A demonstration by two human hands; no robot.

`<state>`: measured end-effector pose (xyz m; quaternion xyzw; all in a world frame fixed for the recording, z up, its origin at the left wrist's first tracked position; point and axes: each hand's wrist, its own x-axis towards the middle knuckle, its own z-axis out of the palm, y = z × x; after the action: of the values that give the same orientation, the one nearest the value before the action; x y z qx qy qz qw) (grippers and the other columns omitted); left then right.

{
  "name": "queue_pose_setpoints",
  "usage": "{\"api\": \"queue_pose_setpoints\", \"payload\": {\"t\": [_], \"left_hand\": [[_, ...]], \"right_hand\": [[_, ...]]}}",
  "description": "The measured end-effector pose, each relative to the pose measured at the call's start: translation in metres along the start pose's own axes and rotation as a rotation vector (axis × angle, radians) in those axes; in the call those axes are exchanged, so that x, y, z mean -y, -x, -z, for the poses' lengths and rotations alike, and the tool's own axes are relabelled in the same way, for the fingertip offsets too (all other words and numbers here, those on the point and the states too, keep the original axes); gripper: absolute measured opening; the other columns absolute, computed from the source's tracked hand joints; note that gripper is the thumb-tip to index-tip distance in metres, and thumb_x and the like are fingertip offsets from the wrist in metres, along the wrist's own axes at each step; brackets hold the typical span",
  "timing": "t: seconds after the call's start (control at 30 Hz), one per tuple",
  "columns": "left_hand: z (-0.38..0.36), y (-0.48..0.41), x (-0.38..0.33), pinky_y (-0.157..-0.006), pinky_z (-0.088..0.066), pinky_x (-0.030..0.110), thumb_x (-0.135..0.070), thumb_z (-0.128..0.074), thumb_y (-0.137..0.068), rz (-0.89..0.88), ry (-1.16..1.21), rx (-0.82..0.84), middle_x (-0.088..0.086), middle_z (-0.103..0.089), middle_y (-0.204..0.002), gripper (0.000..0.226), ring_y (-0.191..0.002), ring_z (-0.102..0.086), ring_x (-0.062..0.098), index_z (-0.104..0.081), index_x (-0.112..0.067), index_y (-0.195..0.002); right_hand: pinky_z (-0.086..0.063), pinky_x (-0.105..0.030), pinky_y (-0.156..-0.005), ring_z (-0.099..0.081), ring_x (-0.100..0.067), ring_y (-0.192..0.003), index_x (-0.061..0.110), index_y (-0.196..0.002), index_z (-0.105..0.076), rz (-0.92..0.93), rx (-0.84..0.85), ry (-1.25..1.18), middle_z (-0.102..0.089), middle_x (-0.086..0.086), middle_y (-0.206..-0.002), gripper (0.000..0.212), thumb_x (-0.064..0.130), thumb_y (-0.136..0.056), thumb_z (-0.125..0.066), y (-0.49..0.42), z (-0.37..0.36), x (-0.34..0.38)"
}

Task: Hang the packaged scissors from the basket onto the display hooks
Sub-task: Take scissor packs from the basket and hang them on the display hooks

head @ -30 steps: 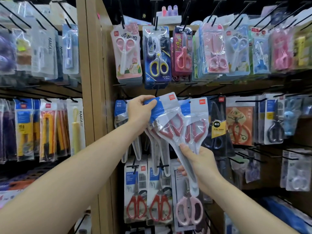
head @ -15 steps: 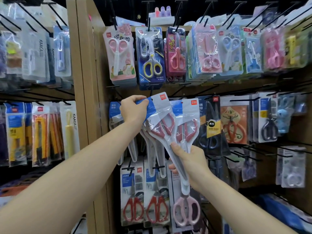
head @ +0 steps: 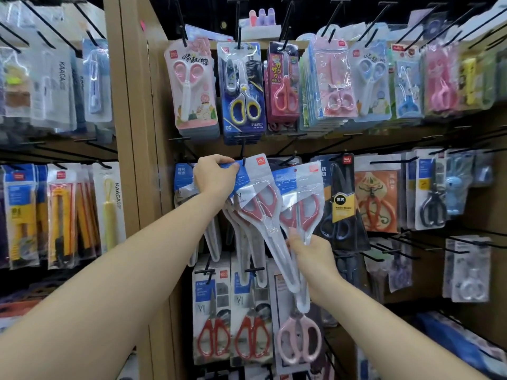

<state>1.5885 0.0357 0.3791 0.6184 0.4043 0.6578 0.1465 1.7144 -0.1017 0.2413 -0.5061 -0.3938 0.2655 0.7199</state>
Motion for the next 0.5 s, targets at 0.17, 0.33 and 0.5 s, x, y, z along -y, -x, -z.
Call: {"api": "queue_pose_setpoints", "payload": {"t": [0.17,0.33,0.5], "left_hand": [[0.001,0.002,-0.002,-0.084,-0.041,0.029,-0.034,-0.075,-0.093,-0.119,-0.193,-0.008,-0.003,-0.07,-0.121,0.019,-0.117,-0.06,0.019,-0.077,-0.027,-0.111],[0.009,0.015,0.017,-0.088,-0.035,0.023,-0.014,-0.073,-0.087,-0.34,-0.18,-0.058,0.0,-0.058,-0.12,0.04,-0.117,-0.05,0.02,-0.071,-0.026,-0.125],[0.019,0.026,0.006,-0.097,-0.05,0.03,-0.021,-0.055,-0.1,-0.251,0.228,0.247,0.0,-0.072,-0.117,0.032,-0.111,-0.062,0.014,-0.071,-0.017,-0.128]], "right_hand": [[-0.043,-0.028,-0.053,-0.049,-0.014,-0.052,0.009,-0.088,-0.067,0.192,-0.058,0.15,-0.055,-0.004,-0.064,0.032,0.033,-0.106,-0.055,-0.001,0.028,-0.01],[-0.035,-0.022,-0.044,-0.042,-0.011,-0.044,0.005,-0.079,-0.066,0.214,0.107,0.227,-0.049,0.0,-0.055,0.041,0.035,-0.105,-0.056,-0.002,0.032,0.006],[-0.033,-0.023,-0.046,-0.039,-0.011,-0.046,0.006,-0.078,-0.067,0.189,0.212,0.26,-0.048,0.004,-0.051,0.04,0.036,-0.104,-0.058,-0.011,0.013,0.016]]}}
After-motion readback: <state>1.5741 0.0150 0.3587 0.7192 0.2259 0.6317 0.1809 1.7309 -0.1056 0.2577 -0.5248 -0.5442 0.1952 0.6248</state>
